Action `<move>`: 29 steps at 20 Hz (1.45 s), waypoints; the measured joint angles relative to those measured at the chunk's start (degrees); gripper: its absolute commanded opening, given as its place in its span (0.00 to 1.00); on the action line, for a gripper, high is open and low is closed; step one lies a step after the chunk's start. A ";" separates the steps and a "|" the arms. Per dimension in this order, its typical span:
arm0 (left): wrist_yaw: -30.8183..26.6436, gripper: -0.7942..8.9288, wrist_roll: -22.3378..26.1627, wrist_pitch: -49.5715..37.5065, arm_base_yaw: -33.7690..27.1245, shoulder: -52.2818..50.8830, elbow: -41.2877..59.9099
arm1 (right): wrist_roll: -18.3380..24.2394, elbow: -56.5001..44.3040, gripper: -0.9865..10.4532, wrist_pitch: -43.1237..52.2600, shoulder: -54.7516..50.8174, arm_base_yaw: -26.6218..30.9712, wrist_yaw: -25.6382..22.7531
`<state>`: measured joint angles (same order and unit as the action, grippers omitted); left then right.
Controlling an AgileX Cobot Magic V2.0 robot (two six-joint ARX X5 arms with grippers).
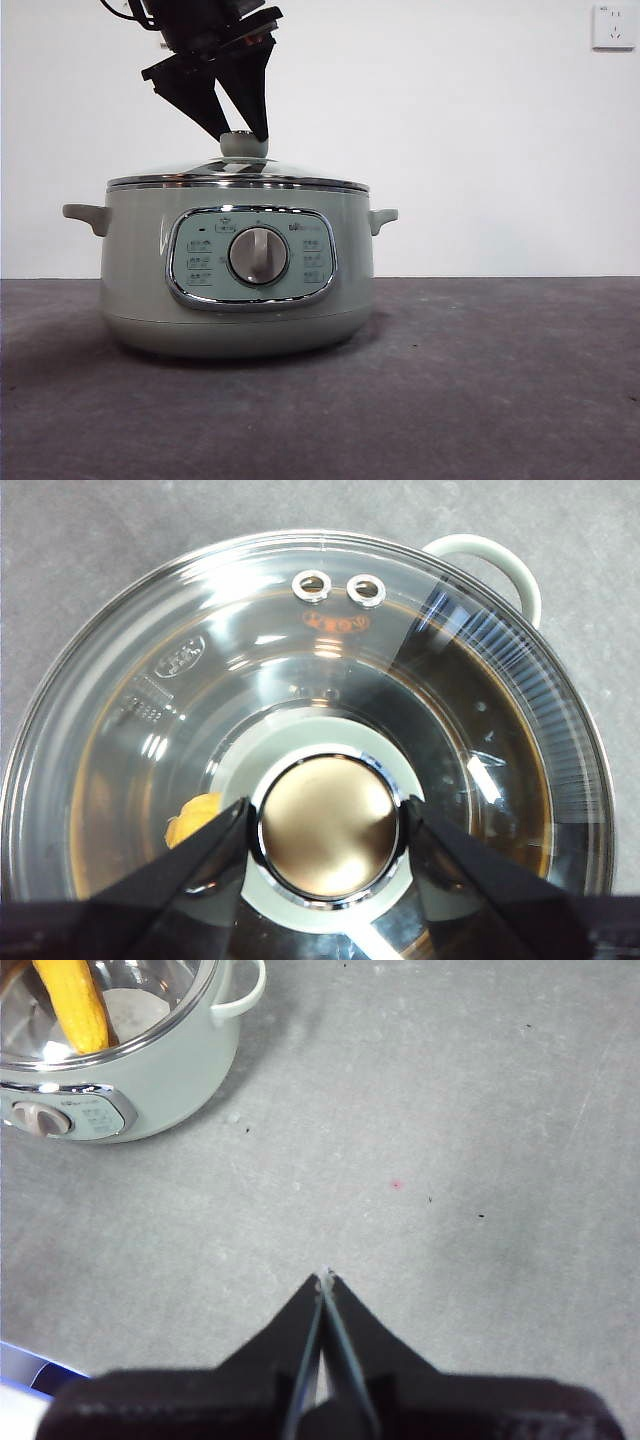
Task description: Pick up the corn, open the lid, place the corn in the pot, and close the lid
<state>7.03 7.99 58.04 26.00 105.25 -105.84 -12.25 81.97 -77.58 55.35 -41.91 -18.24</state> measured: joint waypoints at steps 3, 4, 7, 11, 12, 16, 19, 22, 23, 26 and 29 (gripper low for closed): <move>0.02 0.08 -0.02 0.24 0.00 0.11 -0.22 | 0.00 0.00 0.07 0.00 0.00 0.00 0.00; 0.02 0.11 -0.02 0.22 0.00 0.11 -0.22 | 0.00 0.00 0.07 0.00 0.00 0.00 0.00; 0.02 0.64 -0.52 0.15 0.00 0.13 -0.22 | -0.02 0.00 0.07 0.02 0.00 0.00 0.00; 0.11 0.71 -2.23 -0.81 0.00 0.48 0.02 | -0.02 0.00 0.07 0.72 0.00 0.00 -0.50; 0.13 0.71 -2.51 -0.74 0.00 0.42 0.20 | -0.02 0.00 0.07 0.77 0.00 0.00 -0.63; 0.15 0.70 -2.91 -0.26 0.00 -5.18 0.44 | 0.00 0.00 0.07 0.77 0.00 0.00 -0.98; 0.17 0.68 -3.06 2.40 0.00 -13.25 0.42 | -0.02 0.00 0.07 0.77 0.02 0.00 -2.95; 0.17 0.35 -3.08 6.78 0.02 -21.24 0.42 | -0.02 0.00 0.07 0.77 0.00 0.00 -5.77; 0.17 0.20 -3.08 8.63 0.04 -23.80 0.42 | -0.02 0.00 0.07 0.74 0.00 0.00 -5.95; 0.17 0.07 -3.08 13.40 0.04 -30.69 0.42 | -0.02 0.00 0.07 0.77 0.00 0.00 -5.95; 0.17 0.08 -3.08 17.70 0.04 -35.36 0.42 | -0.02 0.00 0.07 0.77 0.00 0.00 -5.97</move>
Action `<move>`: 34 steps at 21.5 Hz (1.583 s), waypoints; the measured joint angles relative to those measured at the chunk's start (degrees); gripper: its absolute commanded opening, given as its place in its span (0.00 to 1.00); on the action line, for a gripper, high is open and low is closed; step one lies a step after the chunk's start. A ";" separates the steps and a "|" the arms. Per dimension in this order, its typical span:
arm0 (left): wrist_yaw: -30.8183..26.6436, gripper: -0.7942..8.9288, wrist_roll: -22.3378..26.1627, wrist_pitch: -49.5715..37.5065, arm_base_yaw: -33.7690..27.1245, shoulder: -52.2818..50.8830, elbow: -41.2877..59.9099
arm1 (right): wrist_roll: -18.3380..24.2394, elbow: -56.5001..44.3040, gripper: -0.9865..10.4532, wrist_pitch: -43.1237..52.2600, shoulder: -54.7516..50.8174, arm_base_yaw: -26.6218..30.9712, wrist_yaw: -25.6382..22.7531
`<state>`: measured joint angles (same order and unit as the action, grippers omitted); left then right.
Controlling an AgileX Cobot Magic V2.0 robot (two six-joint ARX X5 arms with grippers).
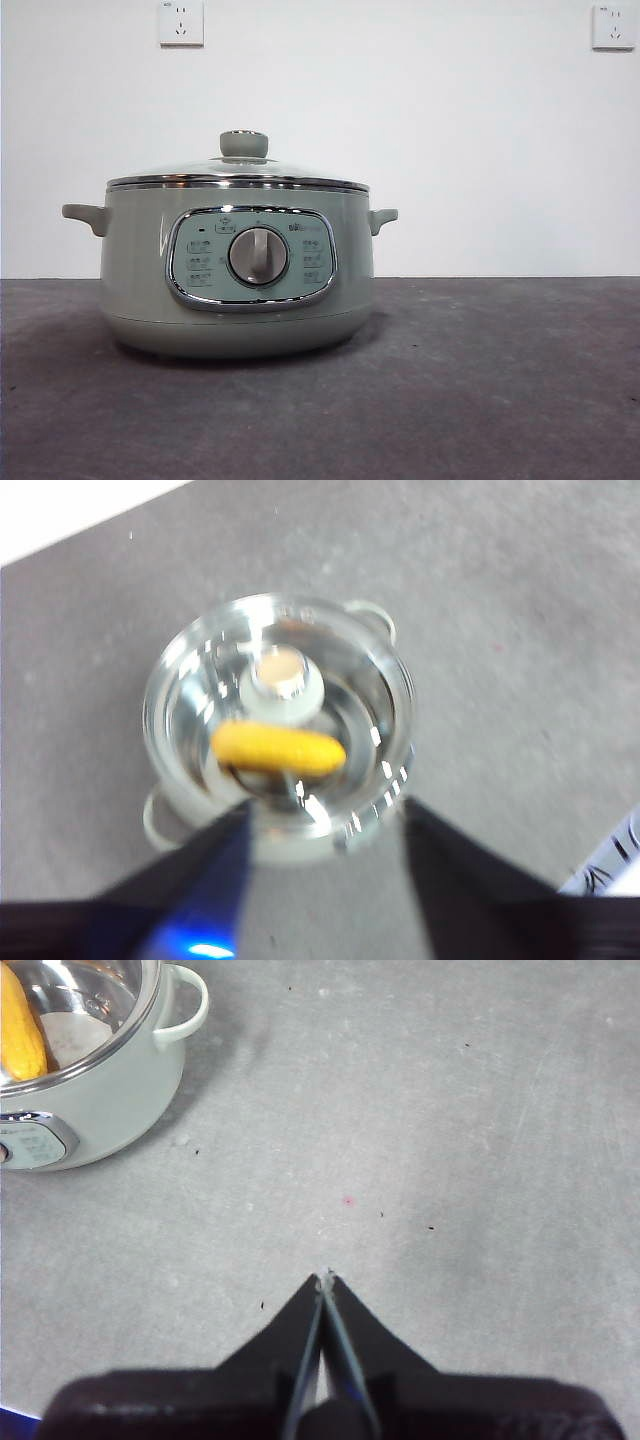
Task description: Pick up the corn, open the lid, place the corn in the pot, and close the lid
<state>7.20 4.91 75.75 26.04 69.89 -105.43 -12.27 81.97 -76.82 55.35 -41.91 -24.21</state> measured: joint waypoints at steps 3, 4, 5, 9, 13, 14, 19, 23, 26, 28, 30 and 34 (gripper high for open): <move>0.02 0.08 -0.02 -0.02 0.00 -2.45 0.00 | 0.00 0.00 0.07 0.00 0.02 0.00 0.00; 0.00 0.08 -0.02 -0.02 0.00 -2.84 0.00 | 0.00 0.00 0.07 0.00 0.02 0.00 0.00; 0.02 0.08 -0.15 -0.02 0.00 -2.97 0.00 | 0.00 0.00 0.07 0.00 0.02 0.00 0.00; 0.02 0.08 -0.13 -0.02 0.00 -1.55 0.00 | 0.00 0.00 0.07 0.00 0.02 0.00 0.00; 0.02 0.08 0.04 -0.02 0.00 1.03 0.00 | 0.00 0.00 0.07 0.00 0.02 0.00 0.00; -0.04 0.08 1.20 -0.04 0.00 1.81 0.00 | 0.00 0.00 0.07 0.00 0.02 0.00 0.00; 0.00 0.08 5.49 -4.09 -4.02 0.81 3.98 | 0.00 0.00 0.07 0.02 0.00 0.00 0.00; 2.99 0.08 5.55 -27.36 -6.49 -11.32 26.18 | 0.00 0.00 0.07 0.04 0.04 0.02 0.00; 3.65 0.08 5.38 -50.23 -10.58 -24.28 50.88 | 0.00 0.00 0.07 0.04 0.33 0.00 0.00; 3.23 0.08 4.17 -62.31 -14.69 -31.78 65.79 | 0.00 0.00 0.07 0.09 0.35 0.00 0.00; 3.23 0.08 2.58 -69.33 -17.38 -37.40 75.41 | 0.00 0.00 0.07 0.09 0.35 0.00 0.00; 0.48 0.08 -0.83 -76.56 -21.00 -47.21 88.85 | 0.00 0.00 0.07 0.09 0.59 0.00 0.00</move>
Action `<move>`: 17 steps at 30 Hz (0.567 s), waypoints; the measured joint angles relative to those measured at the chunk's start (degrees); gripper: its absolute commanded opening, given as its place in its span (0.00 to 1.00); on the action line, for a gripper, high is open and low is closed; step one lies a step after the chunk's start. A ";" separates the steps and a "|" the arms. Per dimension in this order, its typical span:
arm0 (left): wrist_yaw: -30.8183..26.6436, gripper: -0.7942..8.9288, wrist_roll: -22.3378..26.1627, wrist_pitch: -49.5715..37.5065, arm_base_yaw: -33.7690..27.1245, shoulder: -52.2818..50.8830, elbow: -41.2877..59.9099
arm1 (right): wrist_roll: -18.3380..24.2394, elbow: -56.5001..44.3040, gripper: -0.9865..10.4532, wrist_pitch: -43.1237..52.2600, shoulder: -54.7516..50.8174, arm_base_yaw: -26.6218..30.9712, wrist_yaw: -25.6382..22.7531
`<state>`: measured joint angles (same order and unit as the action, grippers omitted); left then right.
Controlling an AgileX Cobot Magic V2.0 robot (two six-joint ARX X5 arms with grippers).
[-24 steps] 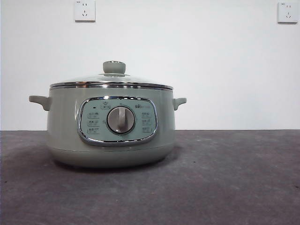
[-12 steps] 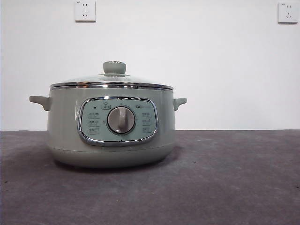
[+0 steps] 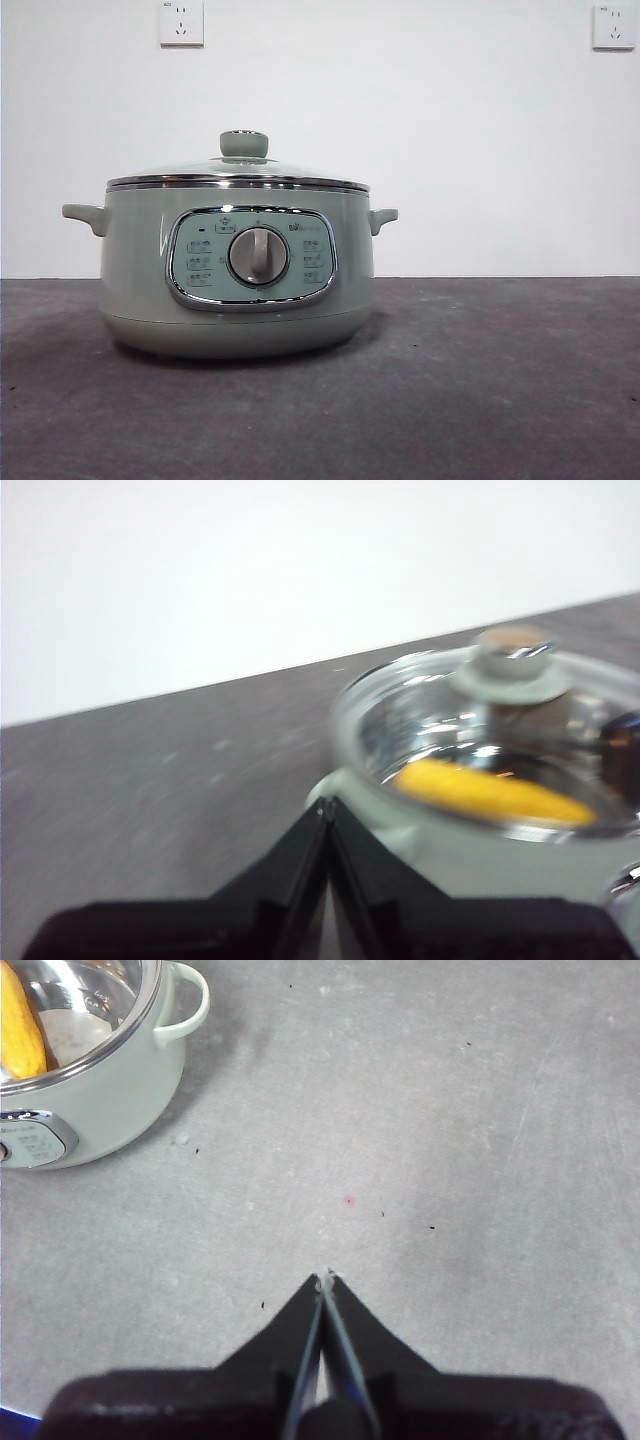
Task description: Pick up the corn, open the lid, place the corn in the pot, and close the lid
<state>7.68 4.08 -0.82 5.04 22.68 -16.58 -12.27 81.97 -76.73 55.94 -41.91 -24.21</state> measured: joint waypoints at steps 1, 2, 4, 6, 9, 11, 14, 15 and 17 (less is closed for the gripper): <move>-1.25 0.08 -0.83 -0.33 -0.55 -1.99 2.12 | 0.00 0.00 0.07 0.00 0.02 0.00 0.00; -2.51 0.08 -1.68 -0.61 -1.07 -4.07 4.26 | 0.00 0.00 0.07 0.00 0.07 0.00 0.00; -3.19 0.08 -2.91 -0.66 -1.90 -7.32 7.48 | 0.00 0.00 0.07 0.02 0.07 0.00 0.00; -3.28 0.08 -3.69 -0.61 -2.60 -10.43 10.43 | 0.00 0.00 0.07 0.02 0.07 0.00 0.00; -3.23 0.08 -4.33 -0.63 -3.63 -13.99 13.38 | 0.00 0.00 0.07 0.02 0.07 0.02 -0.02; -3.23 0.08 -5.27 -0.70 -4.35 -16.06 15.02 | 0.00 0.00 0.07 0.02 0.07 0.00 0.00; -3.58 0.08 -5.95 2.86 -5.35 -18.49 15.54 | 0.00 0.00 0.07 0.02 0.09 0.00 0.00; -4.15 0.08 -6.10 3.78 -5.64 -19.06 15.54 | 0.00 0.00 0.07 0.02 0.09 0.00 -0.02; -5.60 0.08 -6.25 6.08 -6.34 -20.13 15.54 | 0.00 0.00 0.07 0.02 0.09 0.00 -0.02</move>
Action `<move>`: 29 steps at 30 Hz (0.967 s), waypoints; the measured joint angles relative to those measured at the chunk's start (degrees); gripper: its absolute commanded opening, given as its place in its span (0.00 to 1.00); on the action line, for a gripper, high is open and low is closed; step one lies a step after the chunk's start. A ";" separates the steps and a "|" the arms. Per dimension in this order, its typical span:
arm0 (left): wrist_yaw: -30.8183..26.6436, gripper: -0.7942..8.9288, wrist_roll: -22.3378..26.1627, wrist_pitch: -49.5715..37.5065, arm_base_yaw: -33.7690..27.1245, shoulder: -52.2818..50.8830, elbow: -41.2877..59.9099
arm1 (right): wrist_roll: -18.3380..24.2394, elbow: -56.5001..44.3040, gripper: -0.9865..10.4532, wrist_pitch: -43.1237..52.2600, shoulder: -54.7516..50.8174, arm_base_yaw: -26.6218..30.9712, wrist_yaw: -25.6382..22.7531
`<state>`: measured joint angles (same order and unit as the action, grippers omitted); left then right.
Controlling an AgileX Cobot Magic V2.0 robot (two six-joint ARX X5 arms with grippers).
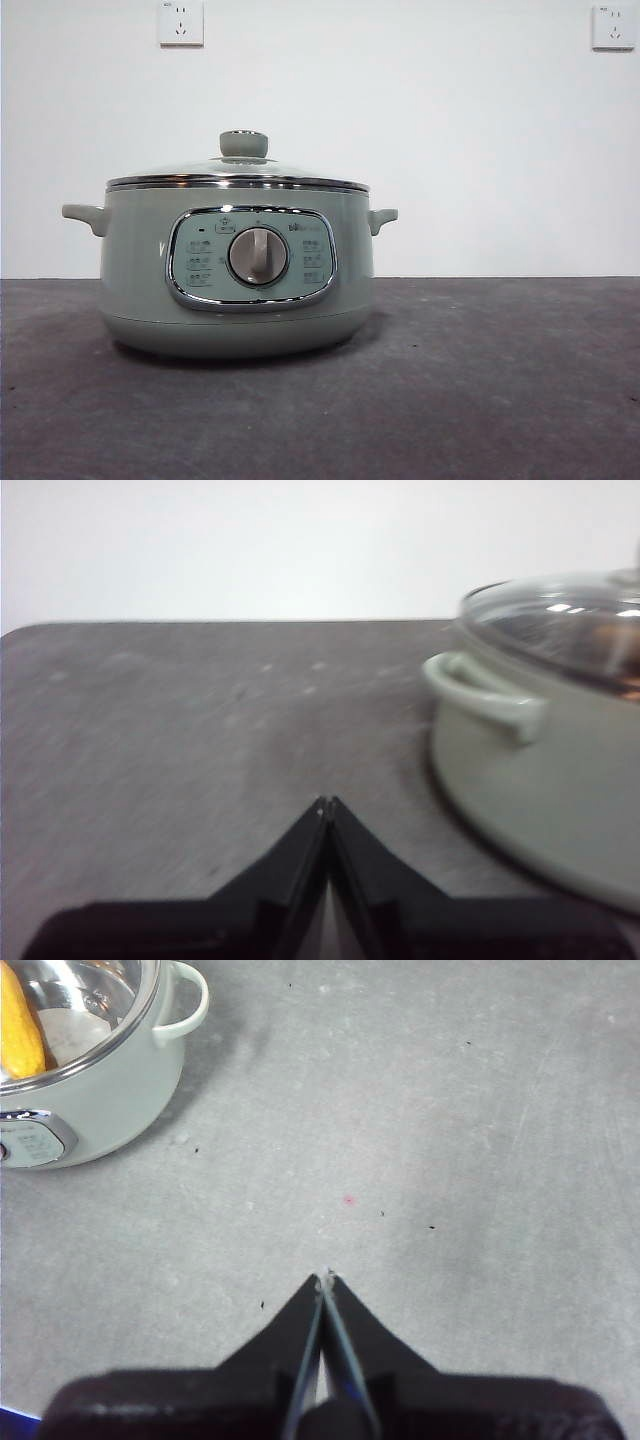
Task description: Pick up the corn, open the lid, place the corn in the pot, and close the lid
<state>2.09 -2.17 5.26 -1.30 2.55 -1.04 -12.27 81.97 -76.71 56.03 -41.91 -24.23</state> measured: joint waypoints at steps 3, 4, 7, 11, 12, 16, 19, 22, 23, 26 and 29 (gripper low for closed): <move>-0.83 0.08 0.02 4.70 -0.77 -1.86 0.00 | 0.00 0.00 0.07 0.00 0.00 0.00 0.02; -1.03 0.08 0.22 5.11 -0.85 -2.08 0.00 | 0.00 0.00 0.07 0.00 0.00 0.00 0.02; -1.25 0.08 0.92 5.03 -0.94 -2.16 0.00 | 0.00 0.00 0.07 0.02 0.00 0.00 0.02; -1.25 0.08 1.38 5.01 -0.94 -2.19 0.00 | 0.00 0.00 0.07 0.00 0.00 0.00 0.02; -1.22 0.08 1.55 4.96 -0.94 -2.19 0.00 | 0.00 0.00 0.07 0.02 0.00 0.00 0.02; -1.22 0.08 1.70 4.90 -0.94 -2.03 0.00 | 0.00 0.00 0.07 0.00 0.00 0.00 0.02; -1.20 0.08 1.73 4.79 -0.94 -1.16 0.00 | 0.00 0.00 0.07 0.00 0.00 0.00 0.00; -1.01 0.08 1.73 4.72 -0.94 -0.37 0.00 | 0.00 0.00 0.07 0.00 0.02 0.00 0.02; -0.96 0.08 1.70 4.70 -0.94 -0.11 0.00 | 0.00 0.00 0.07 0.00 0.02 0.00 0.02; -0.90 0.08 1.73 4.68 -0.94 0.70 0.00 | 0.00 0.00 0.07 0.00 0.02 0.00 0.02; -0.87 0.08 1.73 4.66 -0.94 1.42 0.00 | 0.00 0.00 0.07 0.02 0.02 0.00 0.00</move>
<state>1.21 -0.45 9.91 -2.24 3.97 -1.04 -12.27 81.97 -76.69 56.05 -41.91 -24.23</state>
